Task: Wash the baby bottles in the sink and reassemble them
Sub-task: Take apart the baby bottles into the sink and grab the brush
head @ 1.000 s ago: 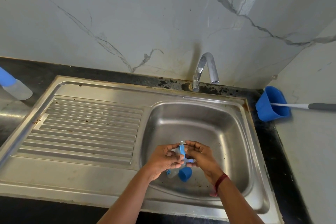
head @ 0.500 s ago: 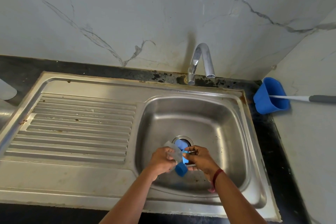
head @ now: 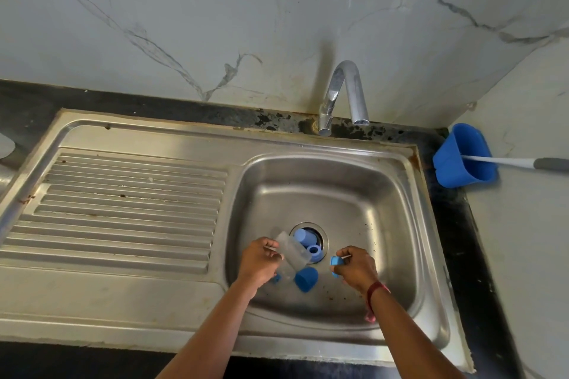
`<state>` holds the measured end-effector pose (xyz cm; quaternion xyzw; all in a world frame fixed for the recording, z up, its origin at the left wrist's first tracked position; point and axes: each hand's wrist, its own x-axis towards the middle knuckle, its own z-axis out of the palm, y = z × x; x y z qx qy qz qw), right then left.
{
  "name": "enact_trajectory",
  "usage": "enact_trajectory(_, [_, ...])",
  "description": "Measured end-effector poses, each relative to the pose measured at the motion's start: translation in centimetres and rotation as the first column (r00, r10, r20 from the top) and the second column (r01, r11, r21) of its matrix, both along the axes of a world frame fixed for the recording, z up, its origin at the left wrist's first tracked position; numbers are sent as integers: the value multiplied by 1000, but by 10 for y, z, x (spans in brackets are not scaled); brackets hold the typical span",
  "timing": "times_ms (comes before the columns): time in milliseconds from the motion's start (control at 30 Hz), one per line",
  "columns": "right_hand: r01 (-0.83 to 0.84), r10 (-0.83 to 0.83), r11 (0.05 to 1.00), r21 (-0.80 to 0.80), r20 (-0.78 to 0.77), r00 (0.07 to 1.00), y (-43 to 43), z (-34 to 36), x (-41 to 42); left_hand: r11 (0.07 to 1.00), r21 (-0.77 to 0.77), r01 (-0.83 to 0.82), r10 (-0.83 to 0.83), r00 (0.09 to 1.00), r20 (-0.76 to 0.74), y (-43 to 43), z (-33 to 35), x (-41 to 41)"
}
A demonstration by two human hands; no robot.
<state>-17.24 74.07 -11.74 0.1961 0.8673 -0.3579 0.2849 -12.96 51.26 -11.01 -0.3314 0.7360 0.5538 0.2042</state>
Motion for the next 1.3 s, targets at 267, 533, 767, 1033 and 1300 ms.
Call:
enact_trajectory(267, [-156, 154, 981, 117, 24, 988, -13, -13, 4, 999, -33, -25, 24, 999, -30, -7, 6, -1])
enact_trajectory(533, [7, 3, 998, 70, -135, 991, -11, 11, -11, 994, 17, -112, 113, 991, -73, -8, 22, -2])
enact_trajectory(767, [-30, -51, 958, -287, -270, 962, -56, 59, -22, 962, 102, -252, 268, 945, -188, -21, 56, 4])
enact_trajectory(1033, [-201, 57, 862, -466, -305, 951, -131, 96, -22, 850, 211, -482, 526, 798, -294, -74, 97, 12])
enact_trajectory(1300, [-403, 211, 811, -423, -432, 877, -222, 132, -26, 686, 407, -603, 725, 618, -305, -154, 111, 27])
